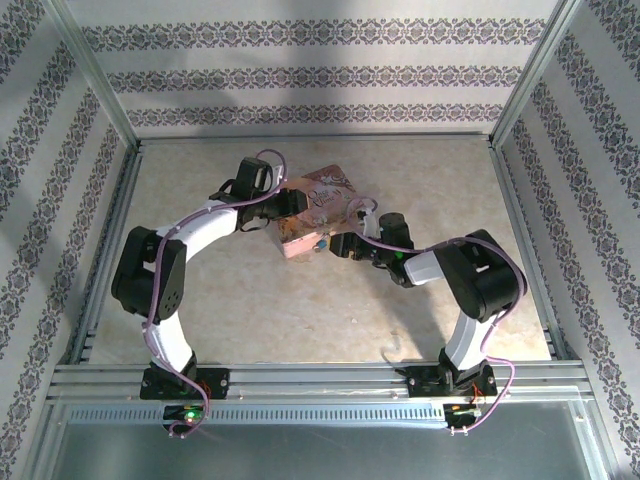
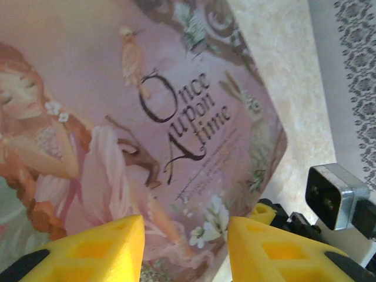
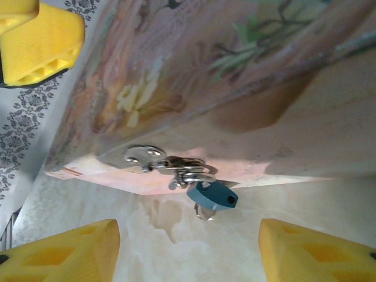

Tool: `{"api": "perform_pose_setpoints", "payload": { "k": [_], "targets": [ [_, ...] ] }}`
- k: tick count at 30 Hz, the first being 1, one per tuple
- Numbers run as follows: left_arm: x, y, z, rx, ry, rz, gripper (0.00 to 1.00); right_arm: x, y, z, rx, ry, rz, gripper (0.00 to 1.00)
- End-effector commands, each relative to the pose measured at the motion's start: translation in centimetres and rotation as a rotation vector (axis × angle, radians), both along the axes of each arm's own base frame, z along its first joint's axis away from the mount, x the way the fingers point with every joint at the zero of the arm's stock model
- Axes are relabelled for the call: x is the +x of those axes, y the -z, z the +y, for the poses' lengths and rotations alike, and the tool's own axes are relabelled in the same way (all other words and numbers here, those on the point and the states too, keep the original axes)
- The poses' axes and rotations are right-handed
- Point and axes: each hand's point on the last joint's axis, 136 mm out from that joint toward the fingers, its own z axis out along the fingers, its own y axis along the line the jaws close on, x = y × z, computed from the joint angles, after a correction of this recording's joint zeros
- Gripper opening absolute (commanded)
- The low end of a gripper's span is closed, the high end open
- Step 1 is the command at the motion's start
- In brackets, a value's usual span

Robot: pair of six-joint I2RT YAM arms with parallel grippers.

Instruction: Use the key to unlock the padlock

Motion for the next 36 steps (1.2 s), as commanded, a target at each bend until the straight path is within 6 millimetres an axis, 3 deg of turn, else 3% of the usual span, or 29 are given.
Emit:
{"api": "perform_pose_setpoints", "payload": {
  "k": [1,14,36],
  "targets": [
    [-0.7,1.0,-0.5,0.023,0.035,0.044,0.4,1.1,-1.4,0.9,0.033,-0.006,-0.085,0.62],
    [-1.3,3.4,0.1,0.069,0.021,0.098,0.38,1.6,-0.8,1.8,0.064,-0.032,-0.096,0.57],
    [-1.6,3.9,0.2,0.071,0.021,0.11,0.38,1.4,-1.3,3.7,0.15,-0.11,-0.112,0.53]
  ]
}}
